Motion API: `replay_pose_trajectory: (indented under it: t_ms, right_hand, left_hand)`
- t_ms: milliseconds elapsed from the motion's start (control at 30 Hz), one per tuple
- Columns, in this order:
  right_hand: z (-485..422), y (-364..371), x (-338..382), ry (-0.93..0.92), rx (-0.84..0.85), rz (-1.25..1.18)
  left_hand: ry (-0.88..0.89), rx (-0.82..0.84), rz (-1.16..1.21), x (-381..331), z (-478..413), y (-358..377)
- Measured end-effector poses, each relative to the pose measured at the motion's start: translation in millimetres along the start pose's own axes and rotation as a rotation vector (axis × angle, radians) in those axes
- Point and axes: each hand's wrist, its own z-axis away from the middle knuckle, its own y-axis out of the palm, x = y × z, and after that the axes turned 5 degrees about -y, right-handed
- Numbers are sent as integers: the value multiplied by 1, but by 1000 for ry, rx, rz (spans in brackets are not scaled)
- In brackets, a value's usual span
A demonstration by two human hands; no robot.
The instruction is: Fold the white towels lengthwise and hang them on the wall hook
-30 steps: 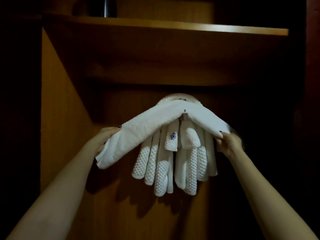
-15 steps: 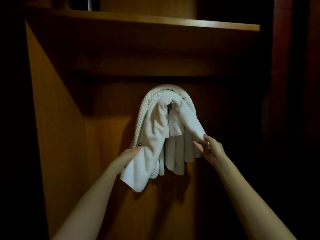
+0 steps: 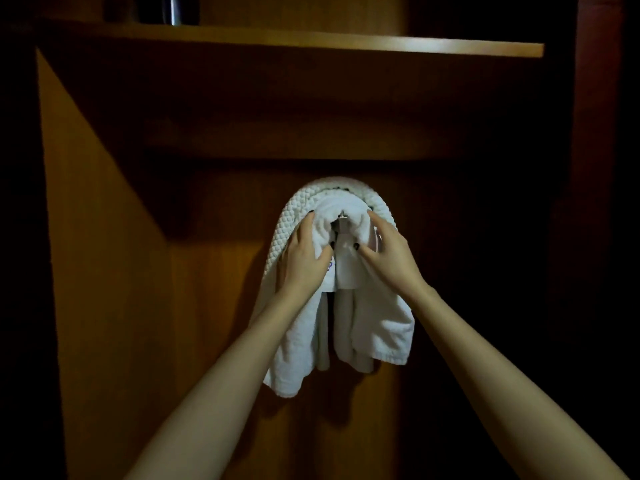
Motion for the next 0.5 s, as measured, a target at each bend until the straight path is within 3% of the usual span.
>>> replay_pose_trajectory:
  t_ms: [167, 500]
  right_hand:
    - [-21, -8, -14, -71, -23, 86]
    - [-22, -3, -30, -72, -155, -84]
  left_hand:
    - [85, -125, 18, -4, -23, -13]
    - [128, 77, 190, -24, -56, -29]
